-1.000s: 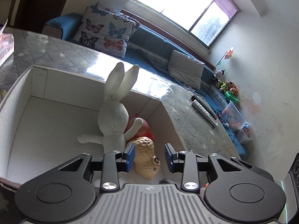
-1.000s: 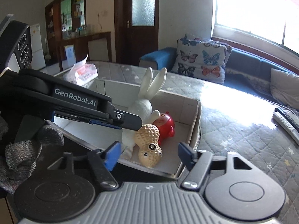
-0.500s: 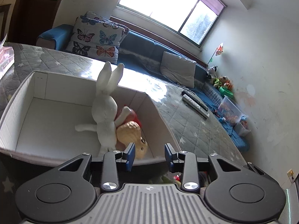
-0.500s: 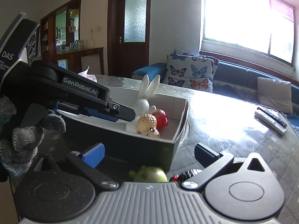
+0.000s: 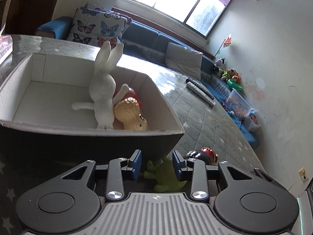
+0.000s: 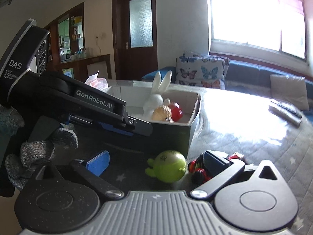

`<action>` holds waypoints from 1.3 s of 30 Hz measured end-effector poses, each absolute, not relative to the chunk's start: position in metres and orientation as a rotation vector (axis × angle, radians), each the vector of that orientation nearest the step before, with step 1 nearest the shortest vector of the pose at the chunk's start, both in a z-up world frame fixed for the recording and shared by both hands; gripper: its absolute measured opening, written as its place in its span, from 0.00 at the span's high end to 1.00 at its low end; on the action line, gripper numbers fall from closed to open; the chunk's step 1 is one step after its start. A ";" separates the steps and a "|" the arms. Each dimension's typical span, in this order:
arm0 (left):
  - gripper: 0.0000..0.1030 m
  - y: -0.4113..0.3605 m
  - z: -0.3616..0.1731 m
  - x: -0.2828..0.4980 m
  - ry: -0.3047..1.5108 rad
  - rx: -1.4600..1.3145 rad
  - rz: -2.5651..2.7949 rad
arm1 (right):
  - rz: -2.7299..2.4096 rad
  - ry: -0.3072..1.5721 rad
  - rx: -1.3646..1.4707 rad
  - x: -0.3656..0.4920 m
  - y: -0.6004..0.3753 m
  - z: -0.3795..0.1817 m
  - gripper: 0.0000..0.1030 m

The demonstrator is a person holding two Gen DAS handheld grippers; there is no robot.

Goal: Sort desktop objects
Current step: 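Move the left gripper down onto the green alien figure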

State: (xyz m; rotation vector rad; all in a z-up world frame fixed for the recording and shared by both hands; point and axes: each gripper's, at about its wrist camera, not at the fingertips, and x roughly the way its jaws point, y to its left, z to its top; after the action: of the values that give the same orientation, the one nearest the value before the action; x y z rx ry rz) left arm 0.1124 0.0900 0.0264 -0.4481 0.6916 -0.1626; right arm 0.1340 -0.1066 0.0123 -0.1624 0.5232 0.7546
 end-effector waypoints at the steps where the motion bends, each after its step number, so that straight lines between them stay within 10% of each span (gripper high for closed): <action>1: 0.64 0.089 0.025 0.112 0.696 -0.447 -0.162 | 0.758 0.532 -0.167 0.133 -0.106 0.010 0.00; 39: 0.64 0.080 0.005 0.134 0.774 -0.482 -0.253 | 0.755 0.672 -0.201 0.147 -0.070 -0.030 0.00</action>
State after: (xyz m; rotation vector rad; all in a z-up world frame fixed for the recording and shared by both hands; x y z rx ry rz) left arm 0.1344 0.0798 0.0054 -0.4820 0.7742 -0.2527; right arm 0.1474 -0.0696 -0.0301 -0.2005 0.6724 0.7551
